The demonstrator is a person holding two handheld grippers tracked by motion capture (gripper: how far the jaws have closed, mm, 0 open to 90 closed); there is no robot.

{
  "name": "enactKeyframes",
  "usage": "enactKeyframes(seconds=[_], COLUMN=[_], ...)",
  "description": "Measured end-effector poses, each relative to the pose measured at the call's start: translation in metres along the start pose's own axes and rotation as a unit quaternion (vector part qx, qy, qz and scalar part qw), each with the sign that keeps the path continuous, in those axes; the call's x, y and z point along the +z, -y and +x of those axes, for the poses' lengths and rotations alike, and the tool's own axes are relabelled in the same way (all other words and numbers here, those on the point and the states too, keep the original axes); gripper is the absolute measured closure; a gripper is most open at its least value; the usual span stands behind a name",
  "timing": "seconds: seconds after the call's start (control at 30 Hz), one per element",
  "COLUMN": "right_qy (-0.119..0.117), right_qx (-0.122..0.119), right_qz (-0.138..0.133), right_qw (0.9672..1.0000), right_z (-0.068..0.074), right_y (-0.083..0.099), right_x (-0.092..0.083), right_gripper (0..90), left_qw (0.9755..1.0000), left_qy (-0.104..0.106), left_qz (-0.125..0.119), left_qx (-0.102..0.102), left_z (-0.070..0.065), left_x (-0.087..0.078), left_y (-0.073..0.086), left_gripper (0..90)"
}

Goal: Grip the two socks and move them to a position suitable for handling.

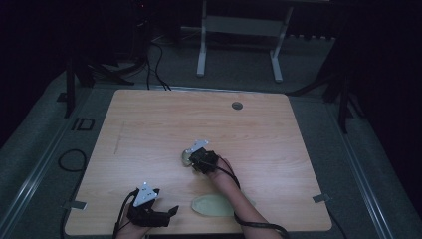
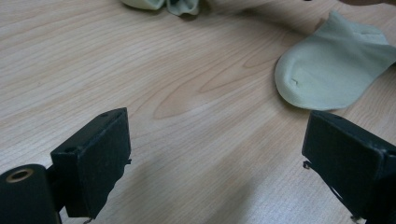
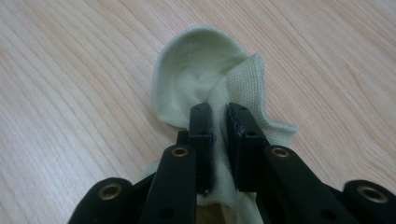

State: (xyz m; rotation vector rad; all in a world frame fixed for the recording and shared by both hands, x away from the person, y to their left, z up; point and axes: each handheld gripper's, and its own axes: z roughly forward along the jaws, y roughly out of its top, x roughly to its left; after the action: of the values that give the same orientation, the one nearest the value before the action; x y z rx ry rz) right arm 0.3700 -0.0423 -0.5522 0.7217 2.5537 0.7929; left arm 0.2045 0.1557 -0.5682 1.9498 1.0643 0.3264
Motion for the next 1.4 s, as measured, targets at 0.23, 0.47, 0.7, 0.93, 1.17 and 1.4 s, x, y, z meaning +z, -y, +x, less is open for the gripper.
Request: enactKeyframes(seconds=[0.23,0.47,0.7,0.93,1.17,1.4], right_qy=[-0.001,0.002,-0.001,-0.012,-0.017,-0.028], right_qx=[0.005,-0.008,-0.032,-0.037,-0.036,-0.038], right_qz=[-0.026,-0.041,-0.046,-0.039,-0.026,-0.006], right_qw=[0.9996,0.9991,0.9985,0.9985,0.9989,0.9989], right_z=[-0.013,-0.028,-0.030,-0.029,-0.026,-0.020], right_y=[0.001,0.013,0.038,0.061,0.078,0.087], right_x=[-0.031,-0.067,-0.084,-0.087,-0.079,-0.068], right_gripper=[81.2,81.2,81.1,80.9,80.6,79.5], left_qw=[1.0000,1.0000,0.9999,0.9999,0.9999,0.9999], left_qy=[-0.001,0.000,0.002,0.002,0.004,0.006], left_qz=[-0.006,-0.003,-0.006,-0.011,-0.012,-0.011], left_qx=[-0.005,-0.006,-0.009,-0.011,-0.010,-0.010], left_z=[0.002,0.001,0.000,0.001,0.000,0.000], left_x=[-0.001,0.001,0.002,0.002,0.001,0.002], left_y=[-0.001,-0.001,-0.001,-0.002,-0.002,-0.002], left_gripper=[8.1,8.1,8.1,8.1,8.1,8.1])
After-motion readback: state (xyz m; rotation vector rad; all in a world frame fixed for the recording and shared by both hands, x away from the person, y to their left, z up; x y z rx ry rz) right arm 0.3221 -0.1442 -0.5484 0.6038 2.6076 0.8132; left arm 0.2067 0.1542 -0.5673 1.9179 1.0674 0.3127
